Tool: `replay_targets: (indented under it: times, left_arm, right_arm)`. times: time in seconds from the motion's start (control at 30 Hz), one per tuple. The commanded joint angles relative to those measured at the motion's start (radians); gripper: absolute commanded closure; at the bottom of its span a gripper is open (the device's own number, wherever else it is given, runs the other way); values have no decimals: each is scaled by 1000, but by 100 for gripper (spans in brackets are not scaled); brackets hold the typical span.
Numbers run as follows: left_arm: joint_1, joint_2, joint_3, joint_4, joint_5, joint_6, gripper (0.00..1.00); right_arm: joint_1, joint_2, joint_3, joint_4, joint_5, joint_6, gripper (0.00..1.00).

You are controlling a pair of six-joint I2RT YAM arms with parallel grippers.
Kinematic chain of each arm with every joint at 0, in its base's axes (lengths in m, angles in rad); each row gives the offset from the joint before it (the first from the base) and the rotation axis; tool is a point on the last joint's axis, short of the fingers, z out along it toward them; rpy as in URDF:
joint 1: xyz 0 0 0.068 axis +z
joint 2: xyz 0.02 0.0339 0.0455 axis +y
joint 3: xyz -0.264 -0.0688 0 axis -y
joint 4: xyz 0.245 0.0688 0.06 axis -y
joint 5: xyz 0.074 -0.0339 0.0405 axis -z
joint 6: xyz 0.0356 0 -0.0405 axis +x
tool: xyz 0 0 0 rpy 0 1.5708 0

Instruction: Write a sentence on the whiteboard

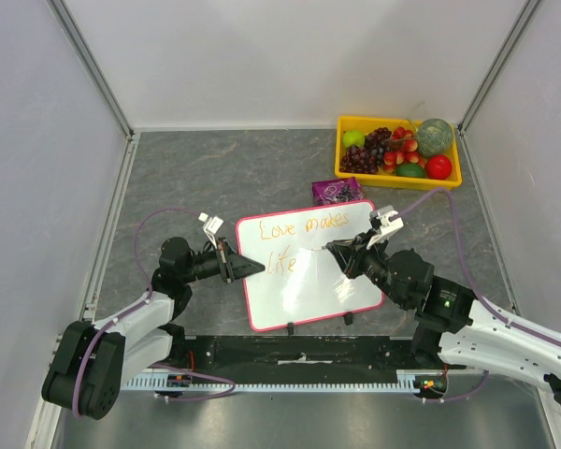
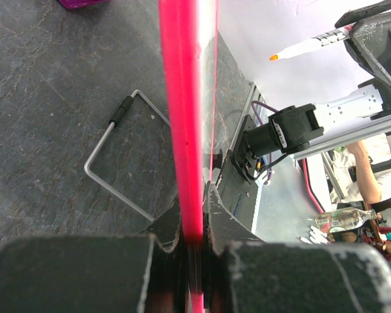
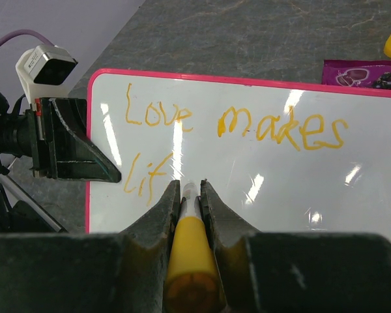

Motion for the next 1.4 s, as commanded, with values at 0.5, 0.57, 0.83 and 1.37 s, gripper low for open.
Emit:
replay_targets:
  times: [0.5,0.57,0.83,1.37]
  left_arm:
    - [-6,18,-4,-66,-71,182,98]
    - [-7,19,-3,-66,-70,182,98]
    - [-7,21,-1,-66,-69,182,98]
    - [-6,19,-3,-66,-70,182,98]
  right_arm:
    - [-2,108,46,46,5,-102,100]
    - [-2,123,47,52,17,-109,100]
    - [-2,155,23,92,25,-112,100]
    - [0,137,-5,72,39,-100,100]
